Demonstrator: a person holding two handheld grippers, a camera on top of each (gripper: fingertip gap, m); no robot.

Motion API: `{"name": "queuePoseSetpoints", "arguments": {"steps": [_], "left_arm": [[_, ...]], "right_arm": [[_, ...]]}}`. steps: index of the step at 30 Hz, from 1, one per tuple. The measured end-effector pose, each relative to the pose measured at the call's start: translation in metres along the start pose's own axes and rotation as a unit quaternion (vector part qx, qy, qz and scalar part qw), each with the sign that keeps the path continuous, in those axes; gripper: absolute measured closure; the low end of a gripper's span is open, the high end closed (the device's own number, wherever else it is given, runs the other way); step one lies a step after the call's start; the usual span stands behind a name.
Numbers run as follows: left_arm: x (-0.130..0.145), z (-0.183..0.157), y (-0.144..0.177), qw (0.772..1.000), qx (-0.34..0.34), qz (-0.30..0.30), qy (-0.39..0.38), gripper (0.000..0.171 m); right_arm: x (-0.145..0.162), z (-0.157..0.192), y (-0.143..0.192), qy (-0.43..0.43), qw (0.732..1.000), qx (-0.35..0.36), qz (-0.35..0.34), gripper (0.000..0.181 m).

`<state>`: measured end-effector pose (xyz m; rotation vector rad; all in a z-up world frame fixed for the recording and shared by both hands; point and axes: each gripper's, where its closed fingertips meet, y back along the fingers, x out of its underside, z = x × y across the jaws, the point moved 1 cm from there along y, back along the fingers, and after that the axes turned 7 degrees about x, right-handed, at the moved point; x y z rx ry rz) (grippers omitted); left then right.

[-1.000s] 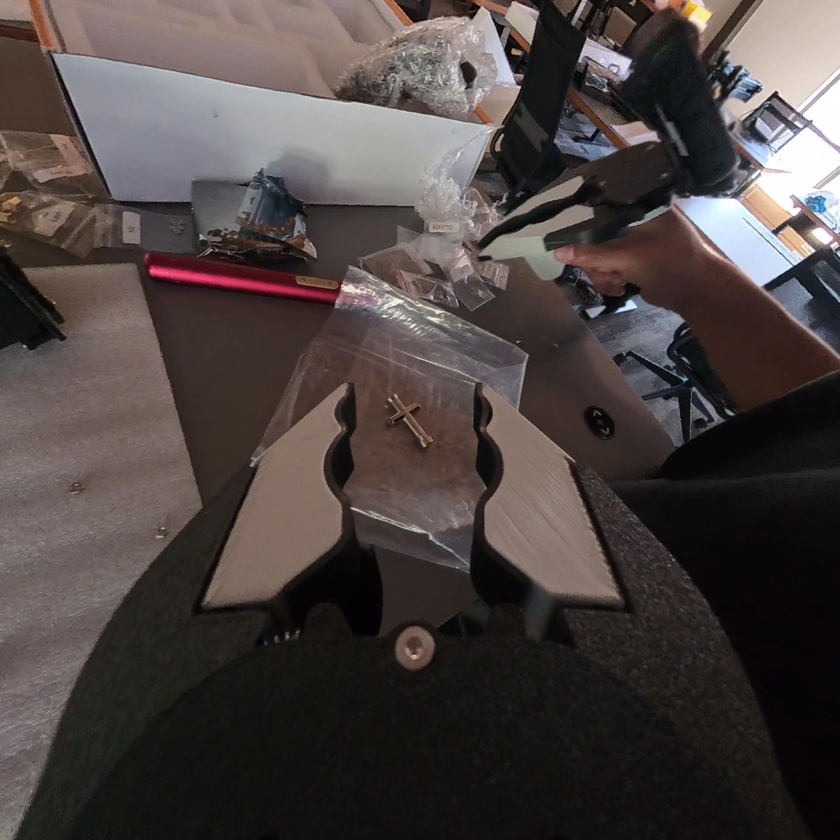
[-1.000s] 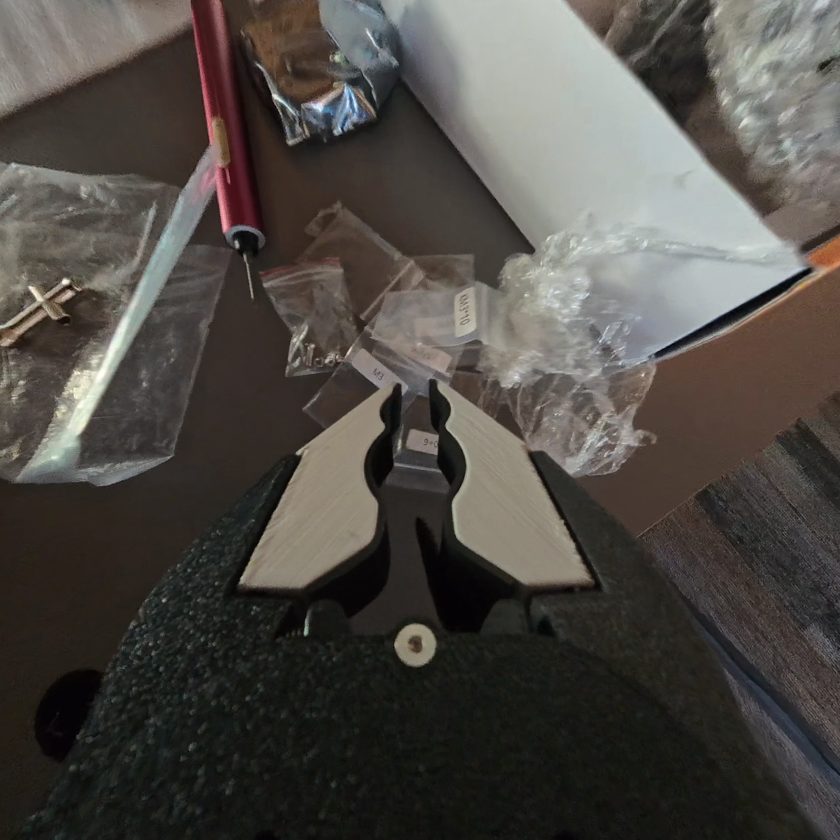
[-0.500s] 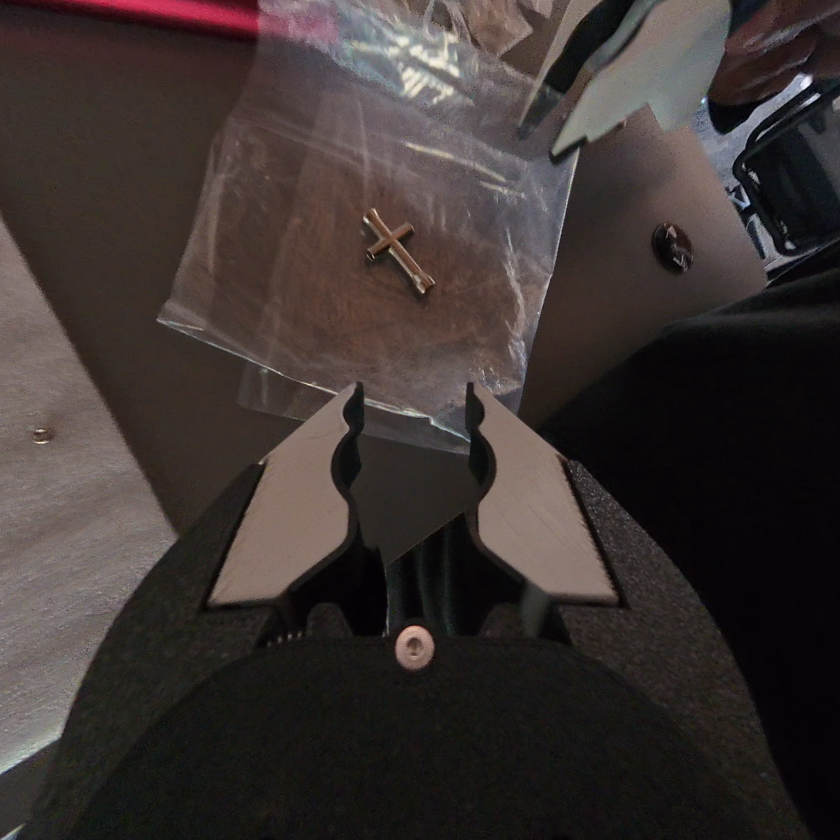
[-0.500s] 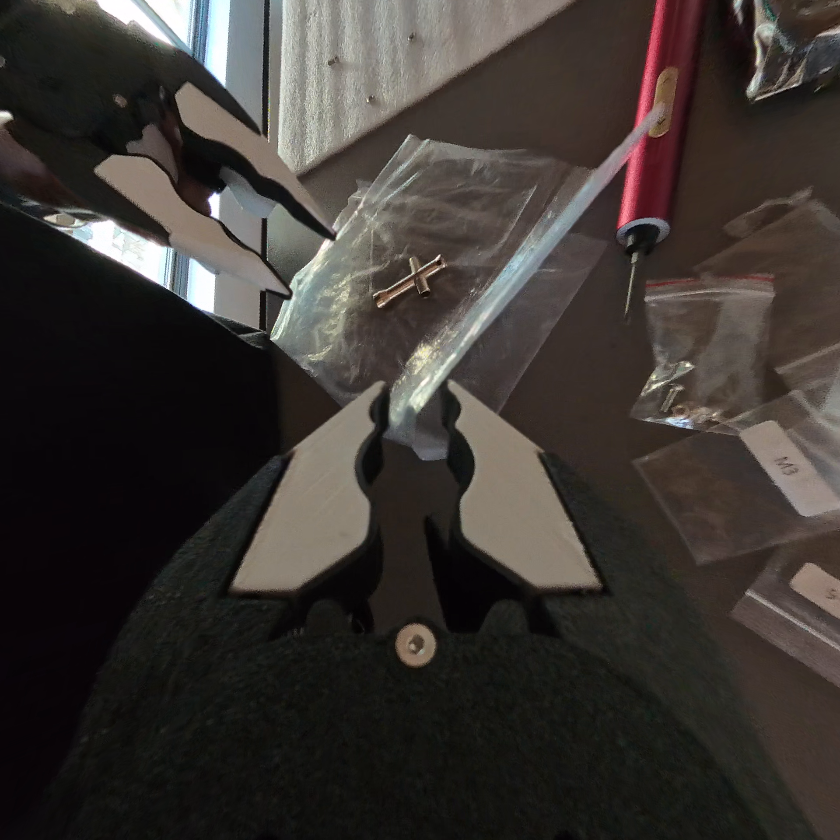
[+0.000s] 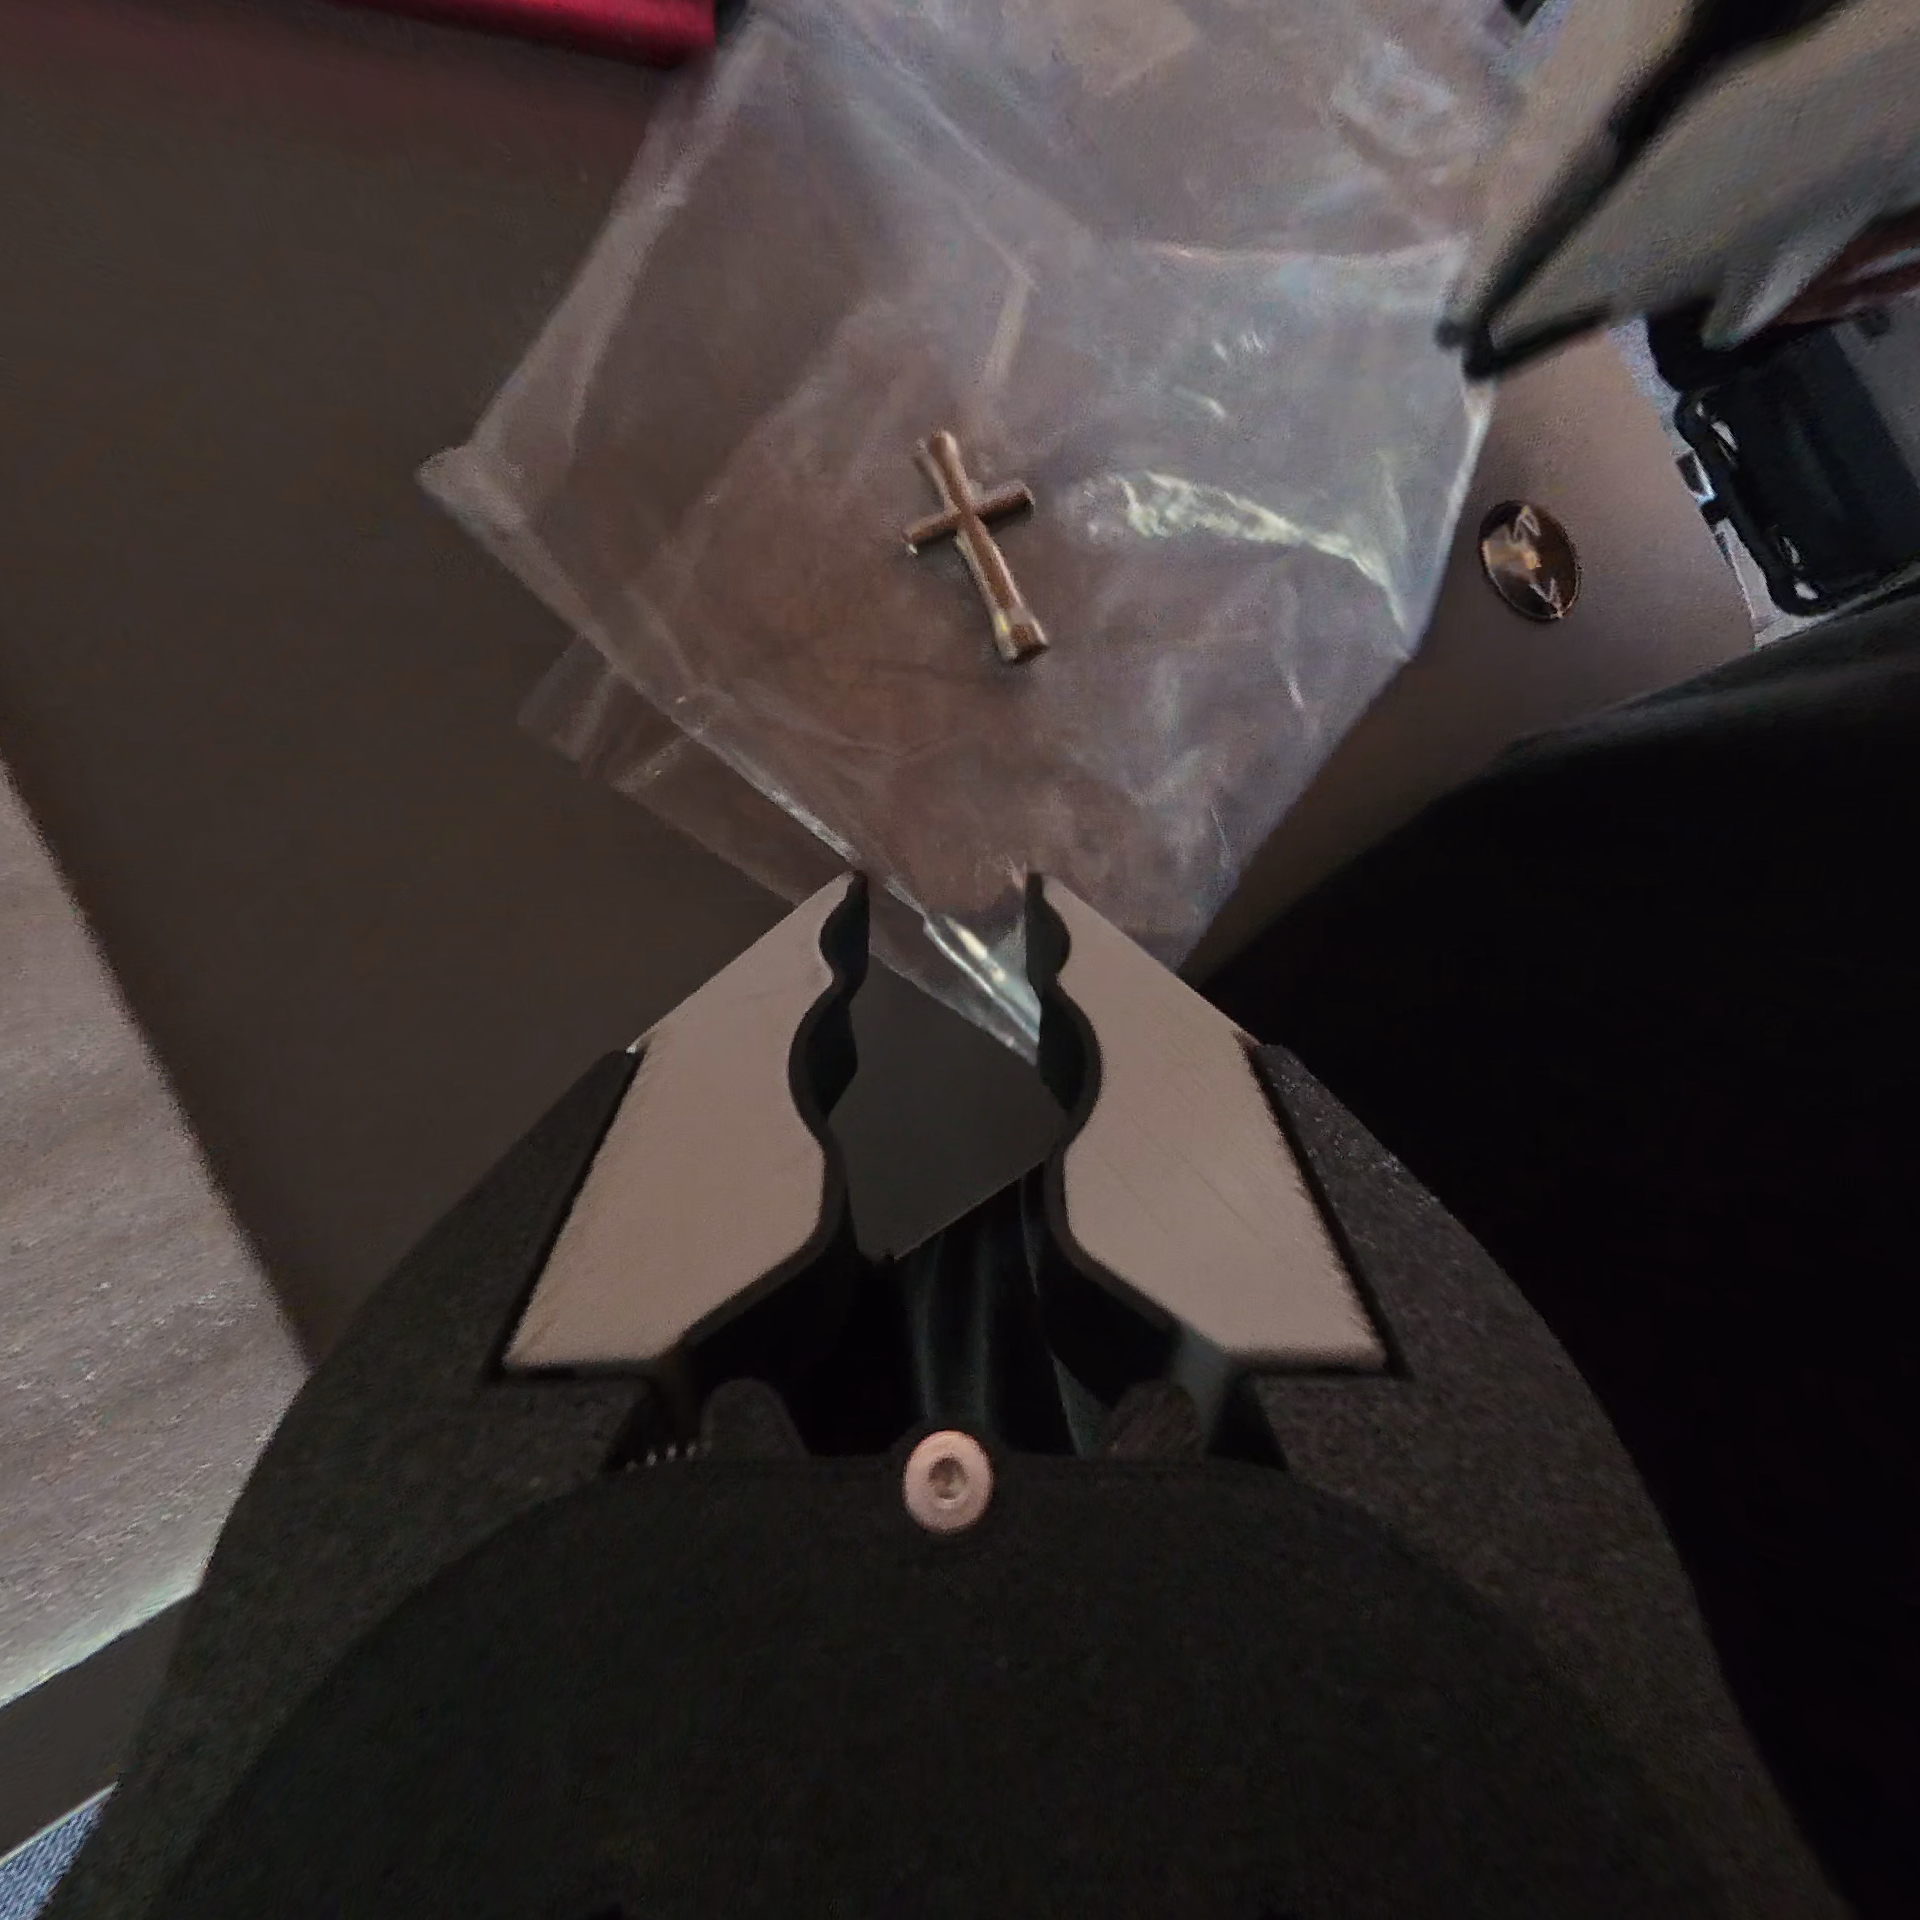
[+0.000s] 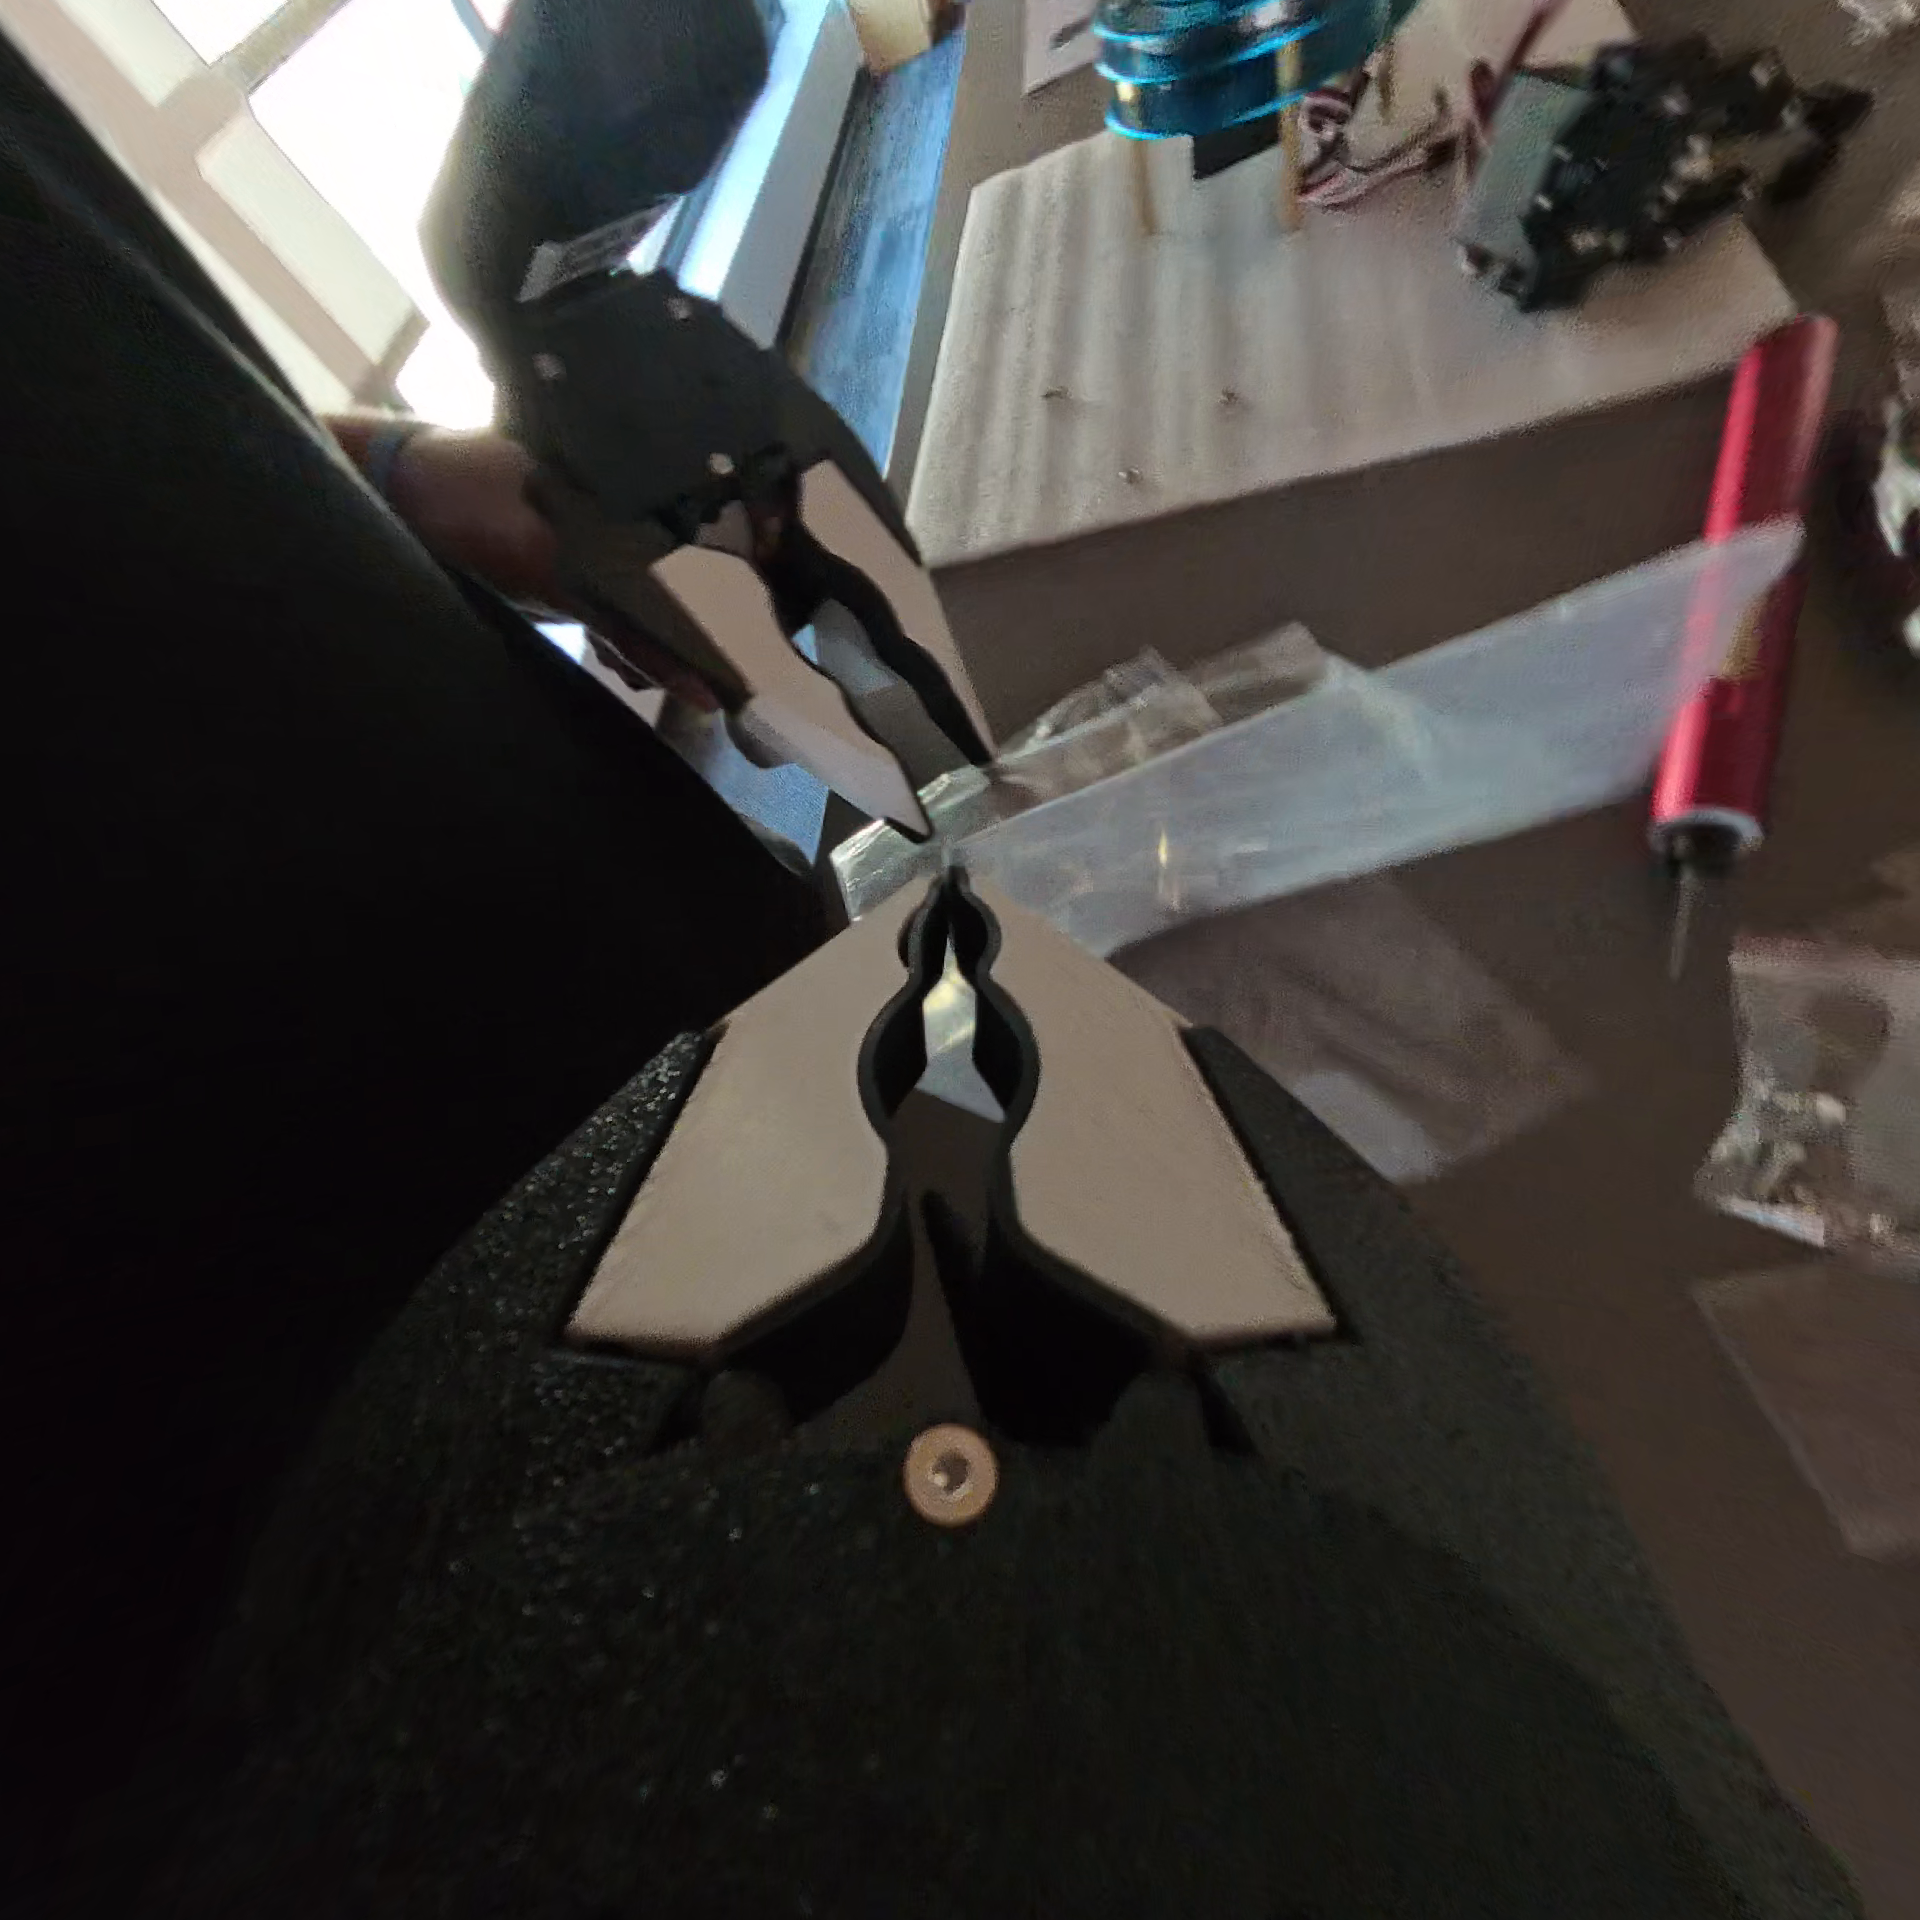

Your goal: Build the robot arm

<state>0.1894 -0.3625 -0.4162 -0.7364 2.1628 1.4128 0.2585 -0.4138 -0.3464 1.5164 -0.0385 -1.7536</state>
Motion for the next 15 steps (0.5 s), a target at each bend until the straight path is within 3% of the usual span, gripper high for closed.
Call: {"name": "queuePoseSetpoints", "arguments": {"steps": [6, 15], "left_arm": [[-0.002, 0.001, -0.004, 1.0, -0.021, -0.003, -0.001, 0.149], [0.005, 0.002, 0.001, 0.998, -0.042, 0.026, -0.024, 0.151]], "right_arm": [[0.005, 0.027, -0.033, 0.101, 0.992, 0.048, 0.06, 0.181], [0.019, 0.039, -0.053, 0.121, 0.988, 0.049, 0.087, 0.181]]}}
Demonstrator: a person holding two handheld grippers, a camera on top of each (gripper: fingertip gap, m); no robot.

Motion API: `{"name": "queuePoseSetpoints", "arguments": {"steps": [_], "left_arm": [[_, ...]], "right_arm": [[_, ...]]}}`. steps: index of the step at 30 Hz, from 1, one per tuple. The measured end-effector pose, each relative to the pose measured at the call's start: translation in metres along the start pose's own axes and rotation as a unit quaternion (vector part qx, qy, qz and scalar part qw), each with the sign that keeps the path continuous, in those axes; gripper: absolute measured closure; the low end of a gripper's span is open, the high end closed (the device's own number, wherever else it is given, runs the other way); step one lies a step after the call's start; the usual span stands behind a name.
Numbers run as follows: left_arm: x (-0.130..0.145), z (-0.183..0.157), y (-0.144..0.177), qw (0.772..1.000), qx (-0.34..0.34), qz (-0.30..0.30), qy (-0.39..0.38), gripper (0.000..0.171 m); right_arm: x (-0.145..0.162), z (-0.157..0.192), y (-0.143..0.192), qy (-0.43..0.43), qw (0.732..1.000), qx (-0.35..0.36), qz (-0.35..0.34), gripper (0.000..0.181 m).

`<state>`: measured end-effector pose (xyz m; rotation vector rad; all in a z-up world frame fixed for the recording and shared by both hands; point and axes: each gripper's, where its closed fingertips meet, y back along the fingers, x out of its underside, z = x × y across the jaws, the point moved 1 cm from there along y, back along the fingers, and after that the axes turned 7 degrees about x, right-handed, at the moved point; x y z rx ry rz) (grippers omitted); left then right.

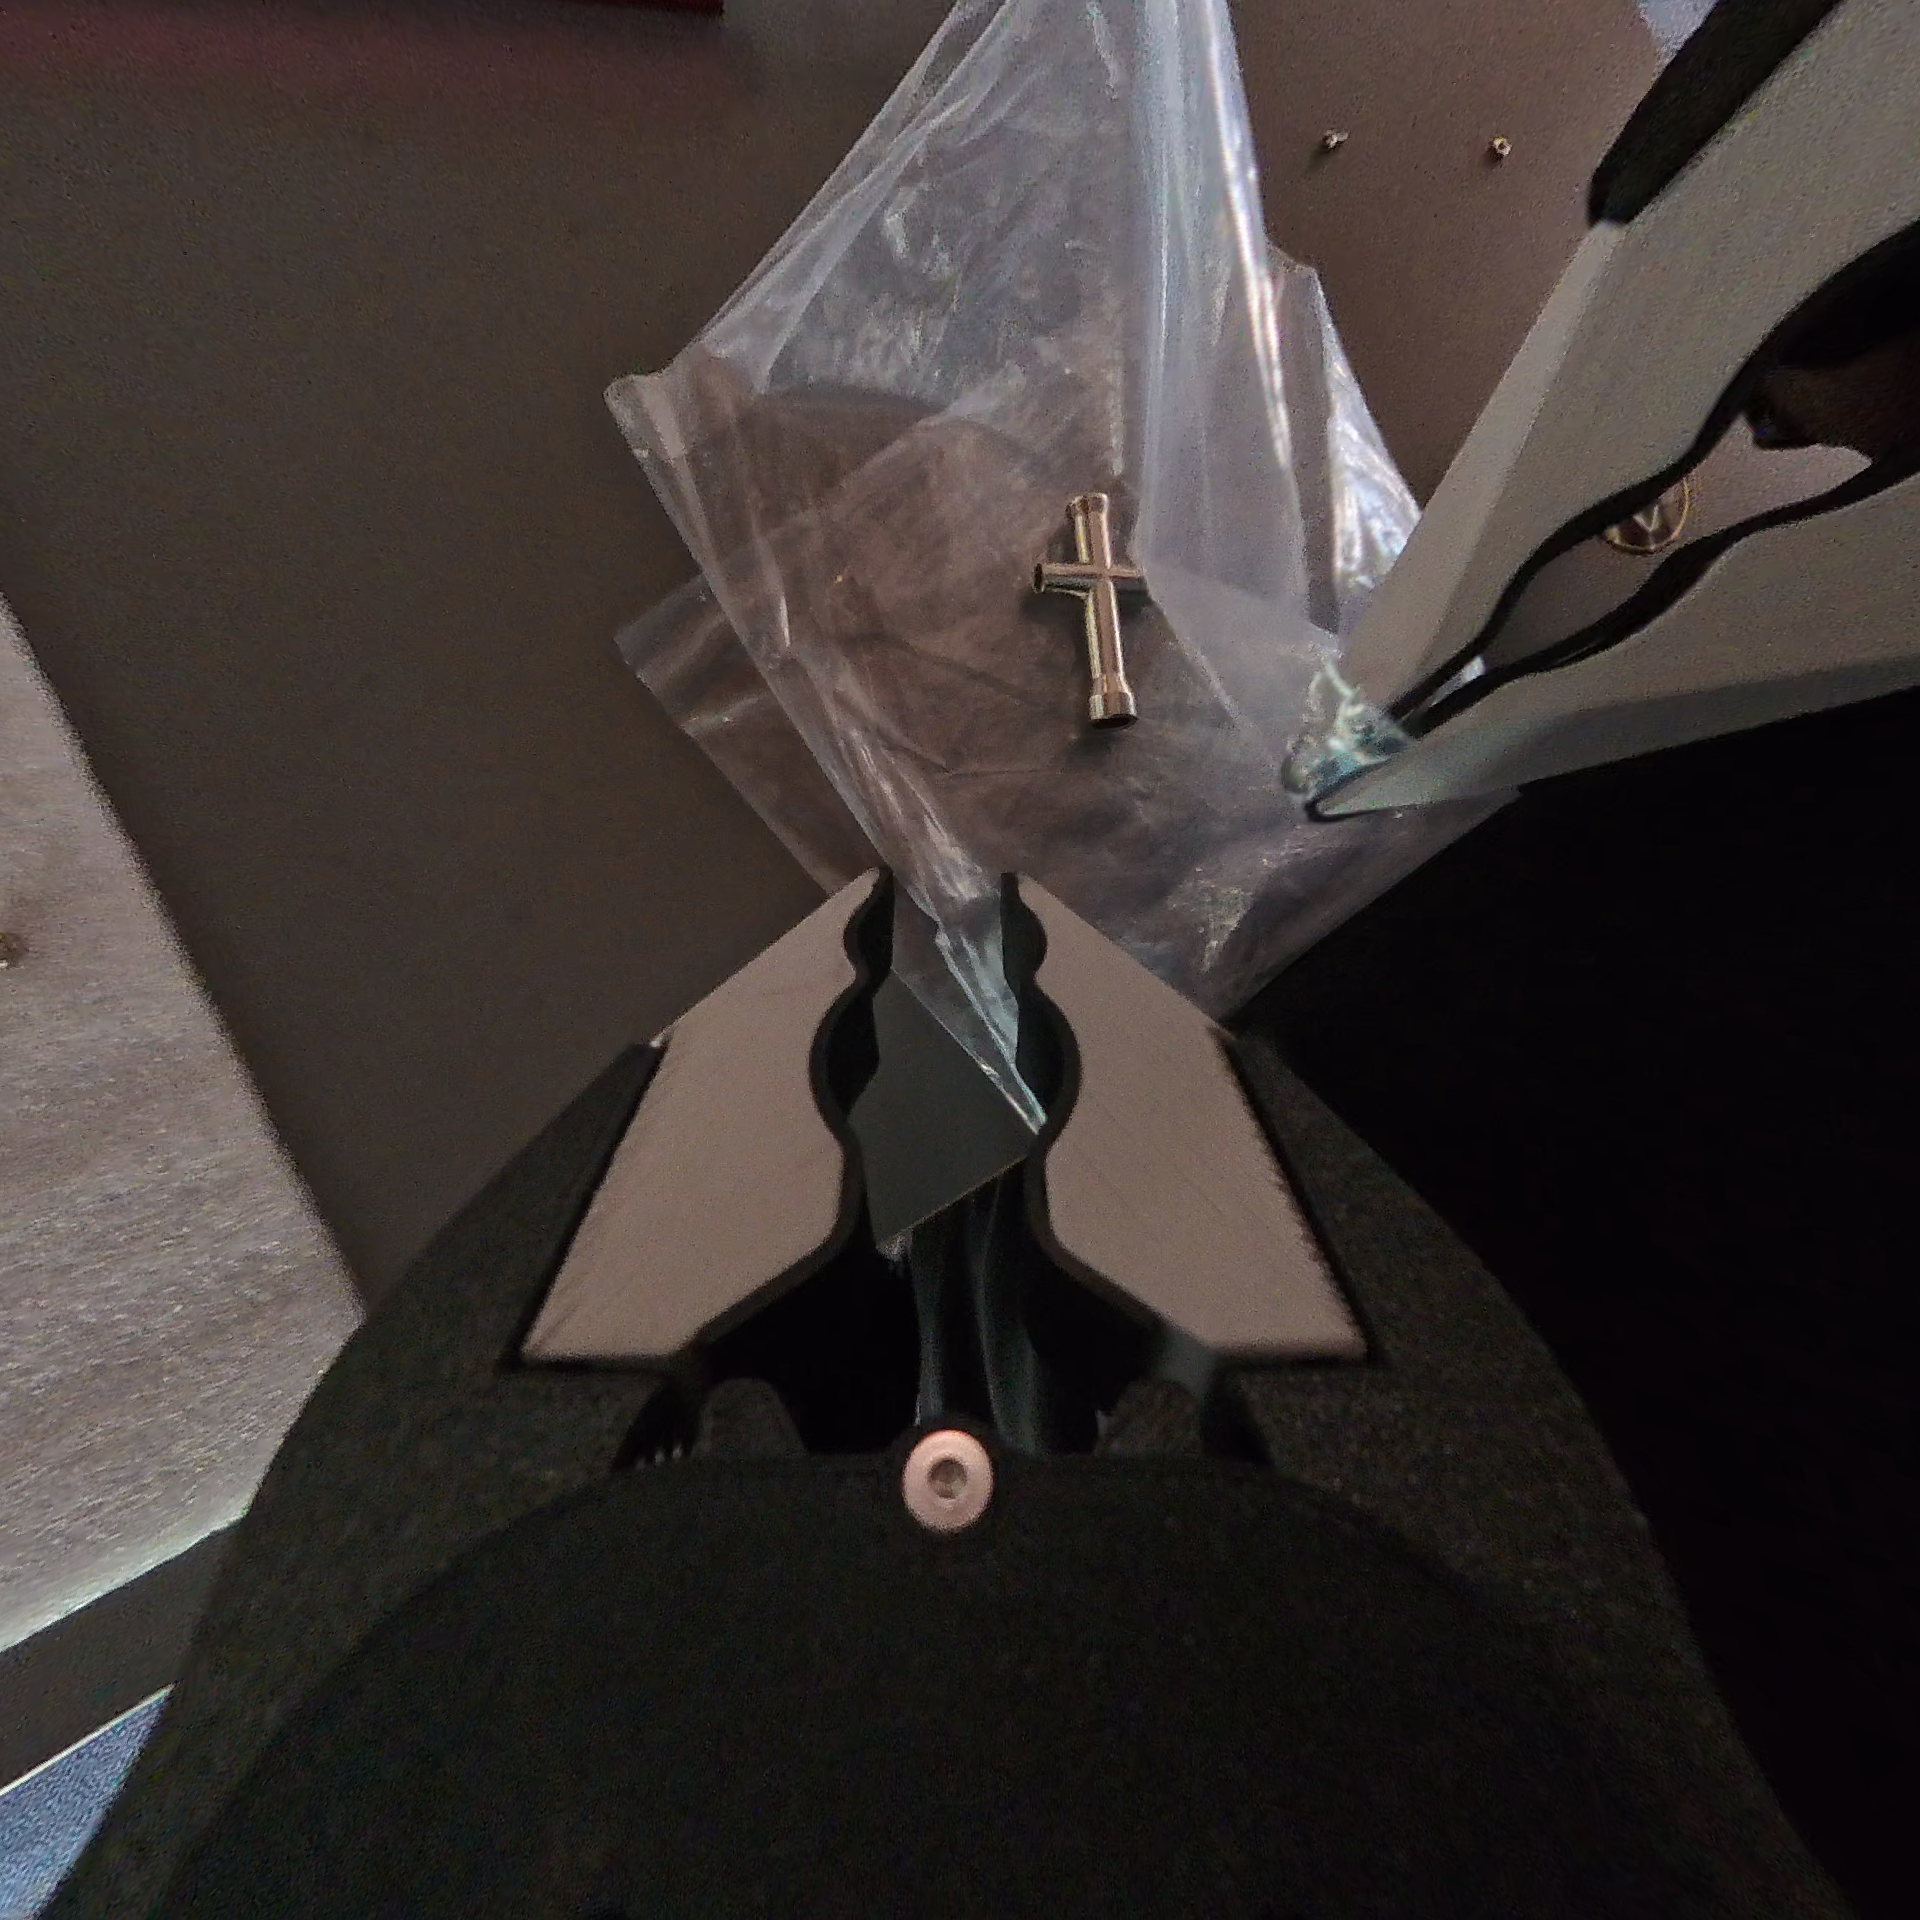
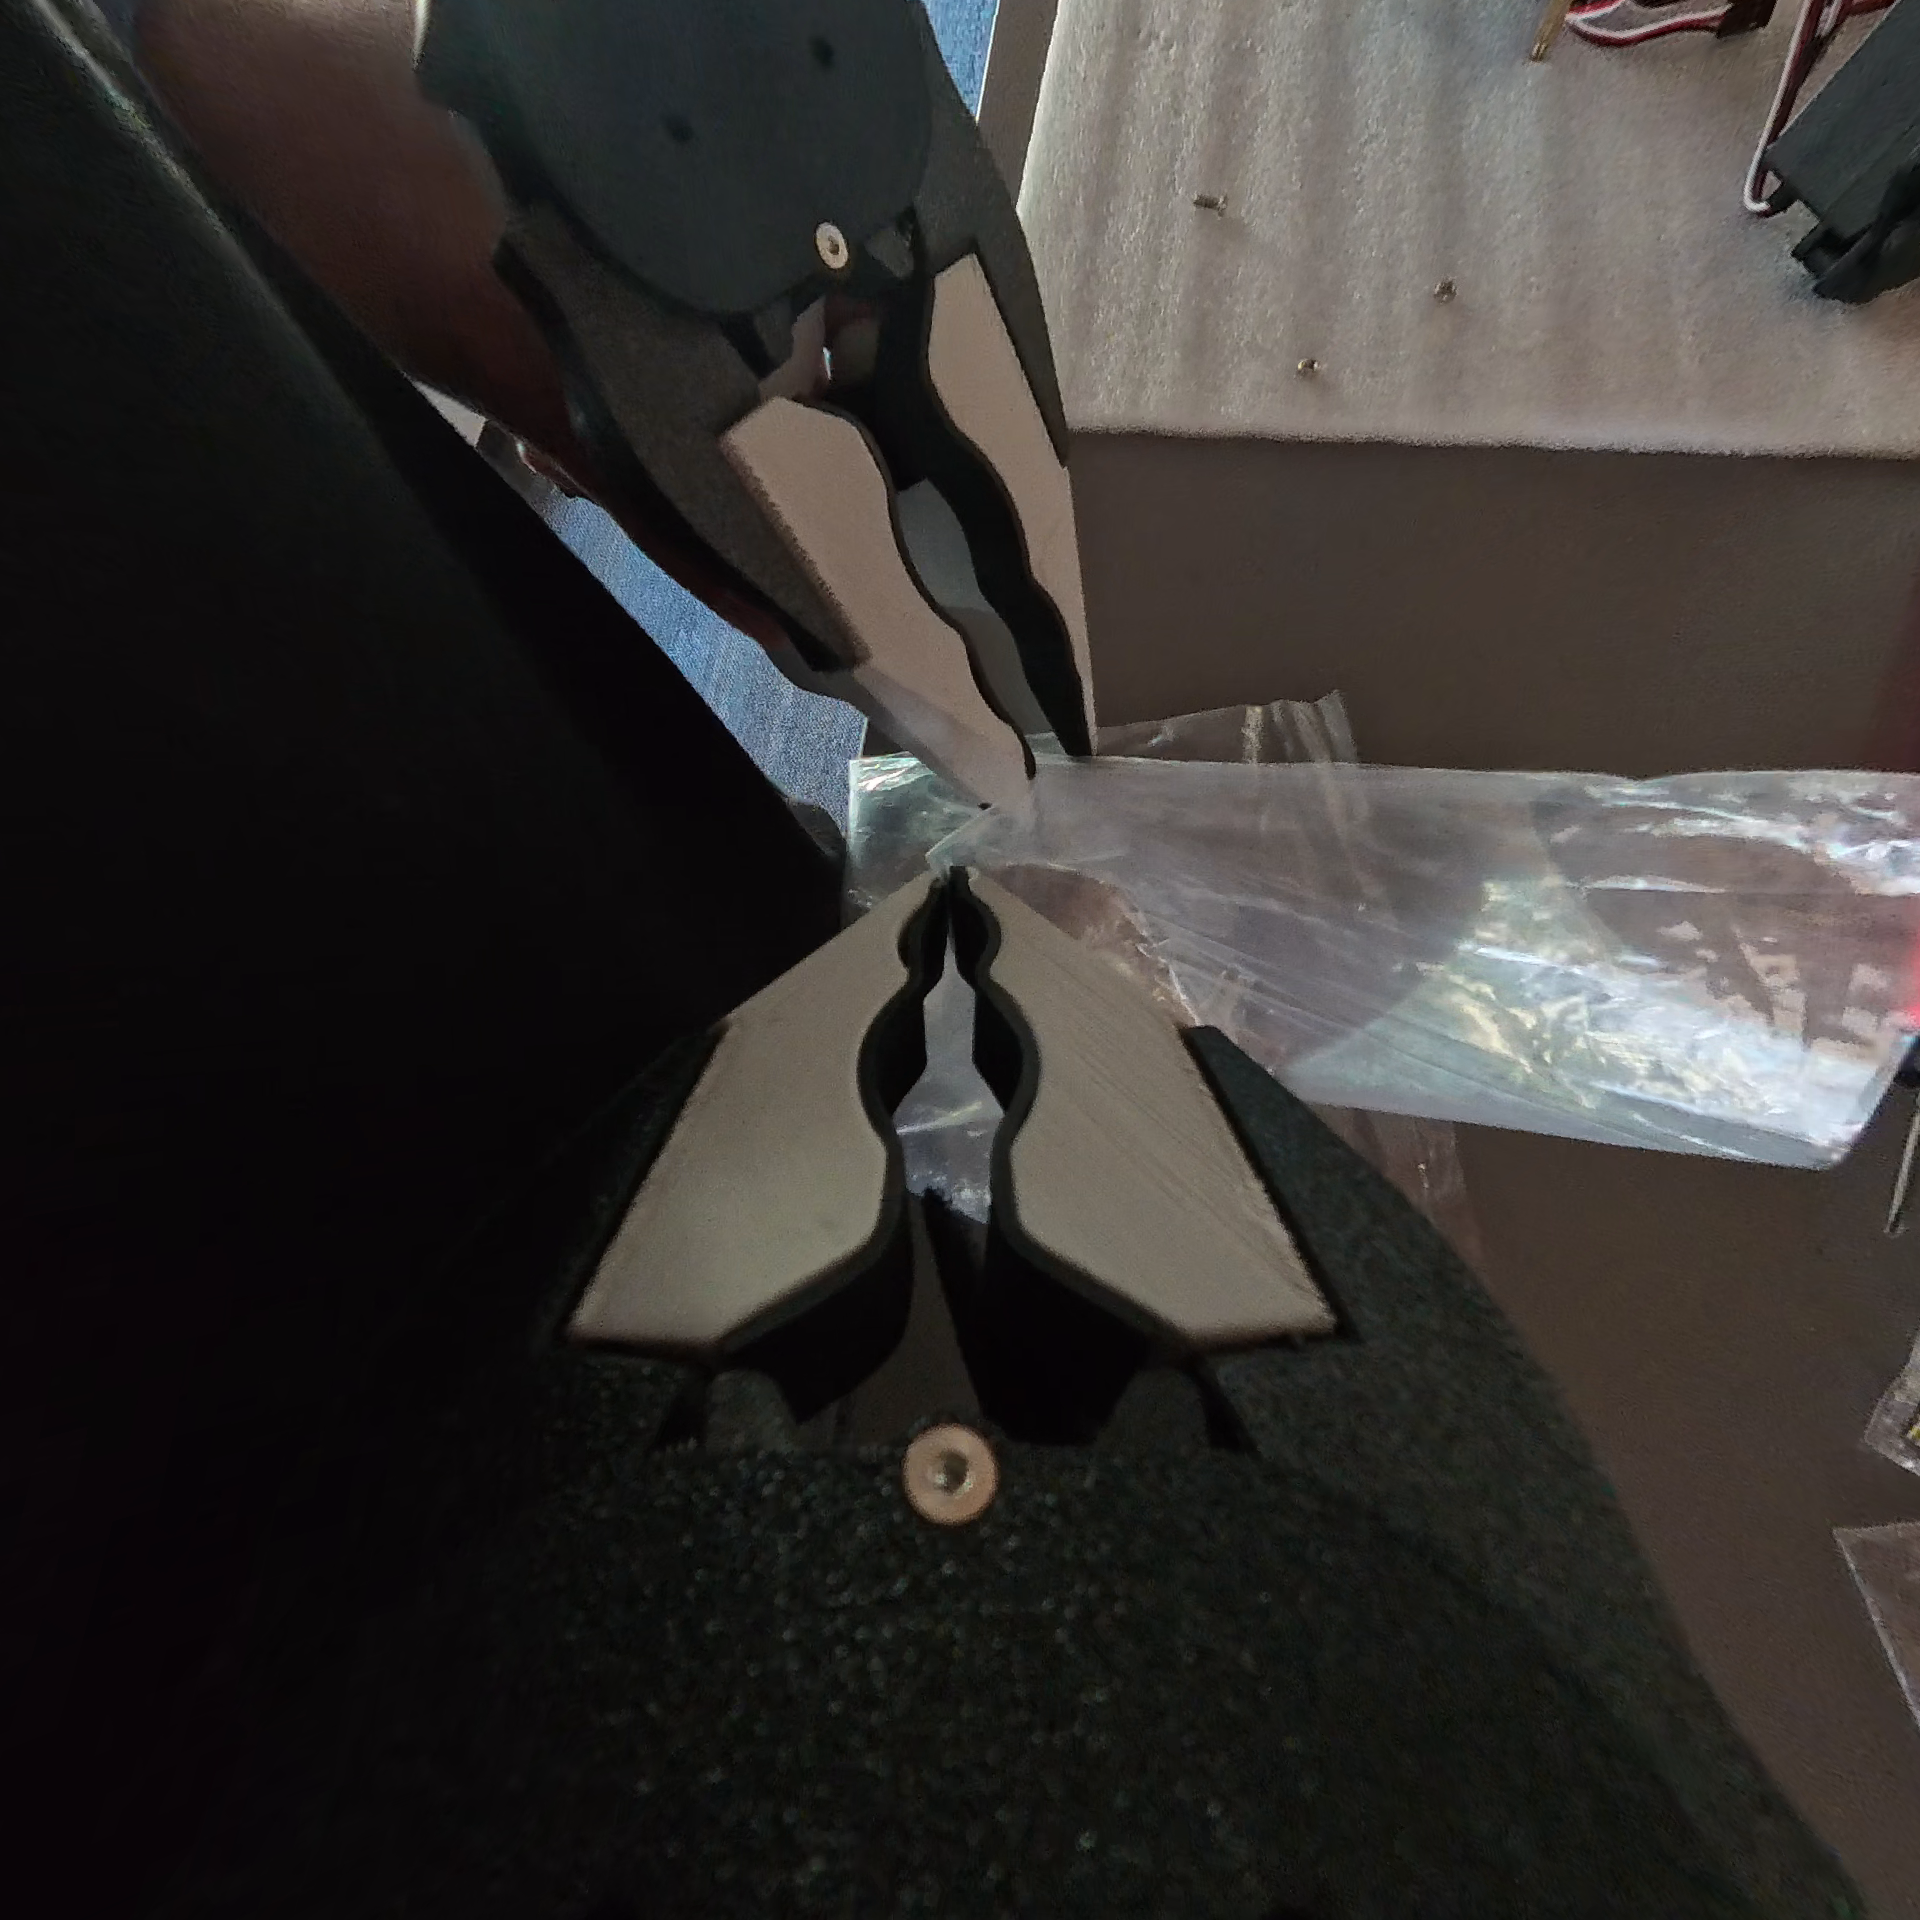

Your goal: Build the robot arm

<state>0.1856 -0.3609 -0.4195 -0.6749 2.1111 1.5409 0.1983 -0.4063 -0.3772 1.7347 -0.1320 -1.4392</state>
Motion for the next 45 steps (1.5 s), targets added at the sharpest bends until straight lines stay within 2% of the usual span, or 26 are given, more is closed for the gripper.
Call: {"name": "queuePoseSetpoints", "arguments": {"steps": [6, 9, 11, 13, 15, 18, 20, 22, 25, 28, 32, 37, 41, 45], "left_arm": [[0.004, 0.002, 0.005, 1.0, -0.001, 0.014, 0.01, 0.151], [0.008, 0.003, 0.008, 1.0, -0.008, 0.016, 0.014, 0.151], [0.01, 0.004, 0.01, 1.0, -0.01, 0.014, 0.021, 0.151], [0.011, 0.006, 0.012, 0.999, -0.01, 0.013, 0.027, 0.15], [0.011, 0.009, 0.015, 0.999, -0.02, 0.008, 0.032, 0.146], [0.005, 0.009, 0.019, 0.999, -0.022, -0.02, 0.035, 0.144], [-0.002, 0.005, 0.022, 0.998, -0.011, -0.046, 0.032, 0.144], [-0.002, 0.002, 0.02, 0.998, -0.003, -0.053, 0.028, 0.144], [0.002, 0.001, 0.017, 0.999, -0.01, -0.049, 0.018, 0.143], [0.003, 0.001, 0.017, 0.998, -0.015, -0.053, 0.015, 0.143], [0.004, 0.004, 0.015, 0.998, -0.021, -0.058, 0.017, 0.143], [0.001, 0.014, 0.015, 0.997, -0.036, -0.062, 0.013, 0.143], [-0.009, 0.029, 0.039, 0.993, -0.048, -0.102, 0.033, 0.143], [-0.001, 0.074, 0.092, 0.982, -0.094, -0.154, 0.058, 0.143]], "right_arm": [[0.006, -0.011, 0.026, -0.045, 0.999, -0.014, -0.014, 0.181], [0.035, -0.019, 0.043, -0.091, 0.995, -0.027, 0.02, 0.177], [0.063, -0.029, 0.052, -0.11, 0.992, -0.008, 0.067, 0.167], [0.079, -0.04, 0.063, -0.124, 0.988, 0.01, 0.089, 0.159], [0.073, -0.052, 0.074, -0.136, 0.988, 0.03, 0.069, 0.157], [0.042, -0.069, 0.086, -0.141, 0.988, 0.06, 0.007, 0.146], [0.022, -0.063, 0.08, -0.133, 0.99, 0.036, -0.033, 0.142], [0.019, -0.051, 0.061, -0.124, 0.992, 0.004, -0.021, 0.136], [0.034, -0.043, 0.028, -0.103, 0.994, 0.003, 0.022, 0.128], [0.054, -0.045, 0.007, -0.063, 0.995, 0.035, 0.063, 0.122], [0.056, -0.055, 0.0, -0.017, 0.995, 0.076, 0.054, 0.126], [0.053, -0.073, -0.003, -0.009, 0.995, 0.079, 0.057, 0.129], [0.053, -0.082, 0.001, -0.02, 0.993, 0.086, 0.081, 0.125], [0.027, -0.097, 0.018, -0.055, 0.989, 0.124, 0.05, 0.126]]}}
